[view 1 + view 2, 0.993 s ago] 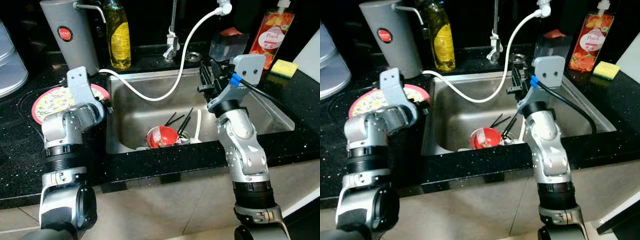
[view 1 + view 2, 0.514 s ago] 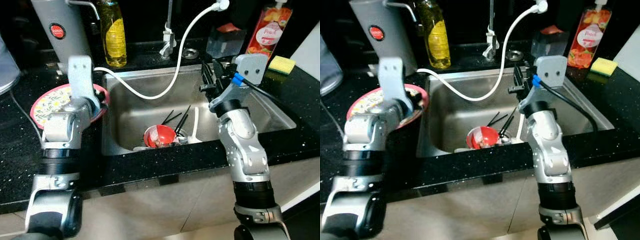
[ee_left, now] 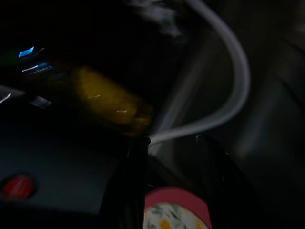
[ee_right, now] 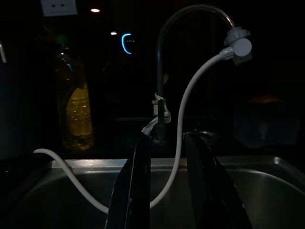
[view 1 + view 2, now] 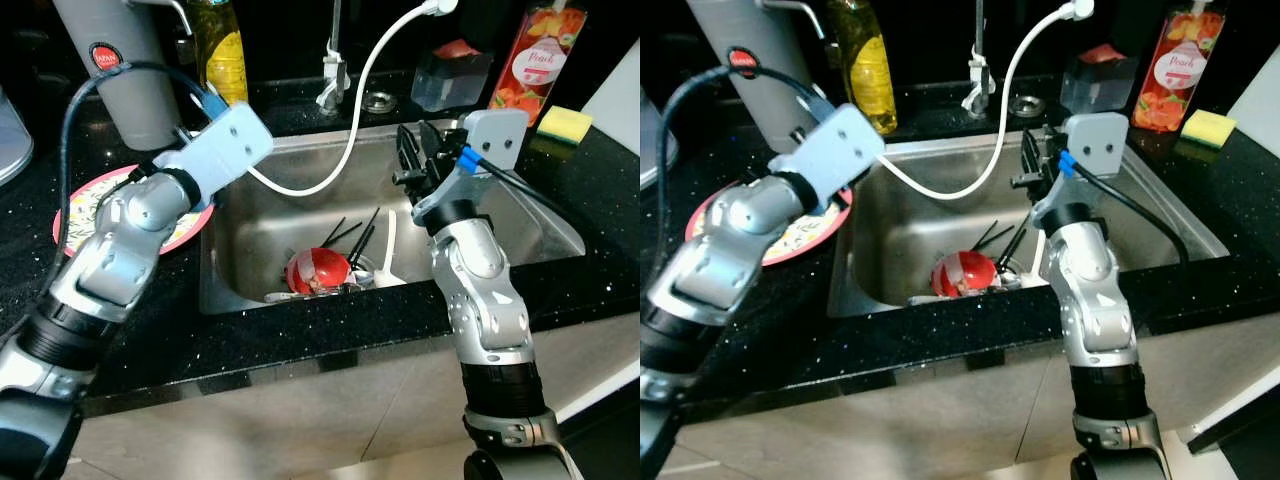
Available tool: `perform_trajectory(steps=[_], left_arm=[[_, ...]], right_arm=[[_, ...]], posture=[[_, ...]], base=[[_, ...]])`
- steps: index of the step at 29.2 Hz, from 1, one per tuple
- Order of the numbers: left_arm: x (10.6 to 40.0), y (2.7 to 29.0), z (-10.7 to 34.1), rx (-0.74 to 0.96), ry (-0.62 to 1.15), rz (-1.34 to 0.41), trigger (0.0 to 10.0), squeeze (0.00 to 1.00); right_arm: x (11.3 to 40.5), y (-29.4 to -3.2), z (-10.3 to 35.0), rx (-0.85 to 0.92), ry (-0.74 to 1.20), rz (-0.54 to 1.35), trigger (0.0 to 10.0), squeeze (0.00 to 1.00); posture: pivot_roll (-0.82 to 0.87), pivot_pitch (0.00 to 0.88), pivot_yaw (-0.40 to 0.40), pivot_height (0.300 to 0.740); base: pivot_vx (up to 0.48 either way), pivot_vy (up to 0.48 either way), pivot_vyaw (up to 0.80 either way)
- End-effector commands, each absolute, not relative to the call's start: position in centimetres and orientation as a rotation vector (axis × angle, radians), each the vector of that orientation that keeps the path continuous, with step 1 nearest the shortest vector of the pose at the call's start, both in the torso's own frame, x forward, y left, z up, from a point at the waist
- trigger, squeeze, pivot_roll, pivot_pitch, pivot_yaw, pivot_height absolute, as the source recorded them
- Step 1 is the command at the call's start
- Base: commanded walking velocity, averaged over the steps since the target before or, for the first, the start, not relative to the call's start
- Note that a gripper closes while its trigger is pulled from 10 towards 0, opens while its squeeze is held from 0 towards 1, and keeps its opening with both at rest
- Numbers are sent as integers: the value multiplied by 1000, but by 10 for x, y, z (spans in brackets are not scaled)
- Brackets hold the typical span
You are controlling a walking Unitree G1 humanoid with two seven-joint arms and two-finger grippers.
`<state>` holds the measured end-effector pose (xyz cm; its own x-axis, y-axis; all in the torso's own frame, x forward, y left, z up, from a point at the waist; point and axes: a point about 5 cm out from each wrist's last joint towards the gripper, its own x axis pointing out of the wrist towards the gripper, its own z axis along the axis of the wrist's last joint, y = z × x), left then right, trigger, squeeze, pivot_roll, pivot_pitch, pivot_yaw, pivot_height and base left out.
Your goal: Kitchen organization
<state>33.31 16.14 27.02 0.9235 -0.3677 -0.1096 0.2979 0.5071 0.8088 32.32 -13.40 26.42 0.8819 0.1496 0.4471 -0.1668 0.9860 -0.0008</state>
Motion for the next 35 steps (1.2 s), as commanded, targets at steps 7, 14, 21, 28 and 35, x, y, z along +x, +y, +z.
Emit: perform_trajectory(steps=[7, 14, 21, 28, 35], left_arm=[[334, 204, 268, 1106, 153, -429, 10000, 0], [340, 212, 259, 1099, 235, -439, 10000, 0], [339, 216, 254, 1076, 284, -508, 10000, 0], [339, 221, 252, 1049, 320, -514, 10000, 0], [332, 227, 242, 1006, 375, -519, 10000, 0]], right_arm=[[324, -136, 262, 32, -450, 159, 10000, 0], [324, -132, 261, 36, -443, 177, 10000, 0], [323, -128, 258, 44, -432, 187, 10000, 0], [323, -125, 256, 54, -428, 188, 10000, 0], [322, -126, 253, 57, -422, 186, 10000, 0]], posture=[[70, 16, 24, 740], [75, 43, 14, 740], [95, 54, 20, 740], [105, 61, 29, 740], [119, 73, 31, 740]], base=[[0, 0, 0], [0, 0, 0], [0, 0, 0], [0, 0, 0], [0, 0, 0]])
